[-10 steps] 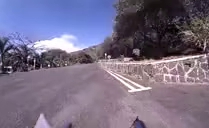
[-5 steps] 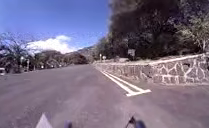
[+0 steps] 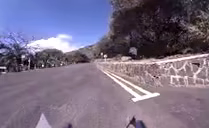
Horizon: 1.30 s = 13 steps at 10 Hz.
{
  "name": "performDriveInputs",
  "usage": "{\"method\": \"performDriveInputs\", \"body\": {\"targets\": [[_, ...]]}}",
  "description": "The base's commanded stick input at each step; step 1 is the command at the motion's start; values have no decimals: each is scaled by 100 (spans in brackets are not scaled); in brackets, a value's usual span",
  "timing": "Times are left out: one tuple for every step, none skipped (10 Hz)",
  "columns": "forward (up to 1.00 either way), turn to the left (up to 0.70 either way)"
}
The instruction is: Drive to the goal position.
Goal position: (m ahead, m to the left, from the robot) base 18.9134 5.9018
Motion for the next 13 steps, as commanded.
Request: {"method": "performDriveInputs", "body": {"targets": [[50,0],[50,0],[50,0],[50,0],[50,0],[50,0],[50,0],[50,0],[50,0],[50,0],[50,0],[50,0],[50,0]]}}
